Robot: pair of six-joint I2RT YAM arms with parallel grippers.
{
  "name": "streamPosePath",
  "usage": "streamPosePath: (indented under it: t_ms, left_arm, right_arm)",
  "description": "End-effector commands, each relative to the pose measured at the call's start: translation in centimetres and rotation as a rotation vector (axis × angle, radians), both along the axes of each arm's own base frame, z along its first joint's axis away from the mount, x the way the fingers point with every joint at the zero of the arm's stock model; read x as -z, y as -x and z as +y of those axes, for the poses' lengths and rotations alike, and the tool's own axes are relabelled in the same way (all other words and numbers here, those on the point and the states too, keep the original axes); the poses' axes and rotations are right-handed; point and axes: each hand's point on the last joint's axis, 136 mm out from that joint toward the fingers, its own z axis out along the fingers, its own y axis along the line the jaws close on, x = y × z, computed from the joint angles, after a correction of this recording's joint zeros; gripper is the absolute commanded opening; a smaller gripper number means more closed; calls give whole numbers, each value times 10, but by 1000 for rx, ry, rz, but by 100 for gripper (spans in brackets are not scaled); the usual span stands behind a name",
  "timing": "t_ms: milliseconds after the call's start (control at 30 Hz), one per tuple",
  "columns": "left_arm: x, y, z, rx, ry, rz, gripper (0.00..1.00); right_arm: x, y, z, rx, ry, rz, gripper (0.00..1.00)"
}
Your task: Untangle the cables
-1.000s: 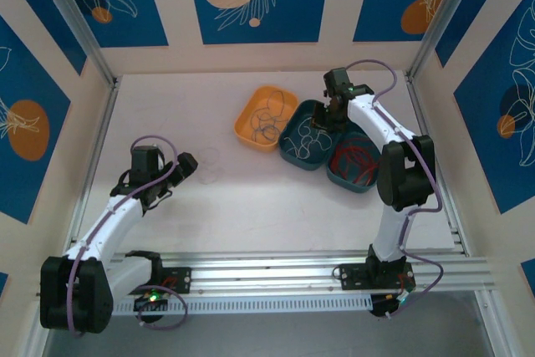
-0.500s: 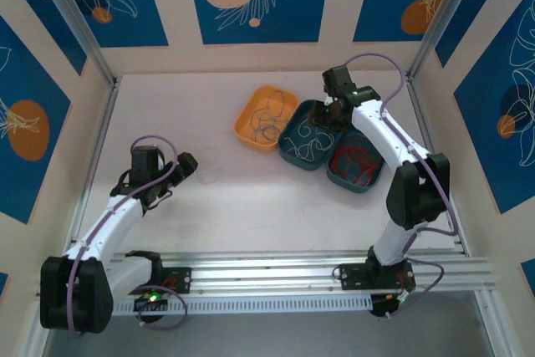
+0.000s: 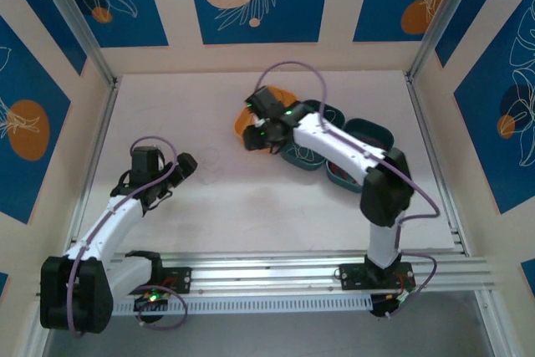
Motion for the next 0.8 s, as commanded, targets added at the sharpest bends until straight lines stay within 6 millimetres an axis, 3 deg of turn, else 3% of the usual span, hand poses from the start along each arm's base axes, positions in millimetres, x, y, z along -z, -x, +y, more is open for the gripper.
streamPosePath:
  t_ms: [0, 133, 300, 533, 767]
  left_arm:
    - [8, 10, 13, -52, -26, 37, 100]
    - [10, 15, 20, -89, -40, 38, 100]
    - [10, 18, 24, -104, -39, 34, 100]
    - [12, 19, 24, -103, -34, 38, 100]
    - [15, 18, 22, -99, -21, 44, 100]
  right_arm:
    - [21, 15, 30, -94, 76, 33, 49]
    - [54, 32, 69, -144, 94, 116, 50]
    - [89, 33, 91, -100, 95, 216, 56]
    - [116, 26, 103, -61, 90, 279, 54]
    - [128, 23, 108, -51, 50, 325, 47]
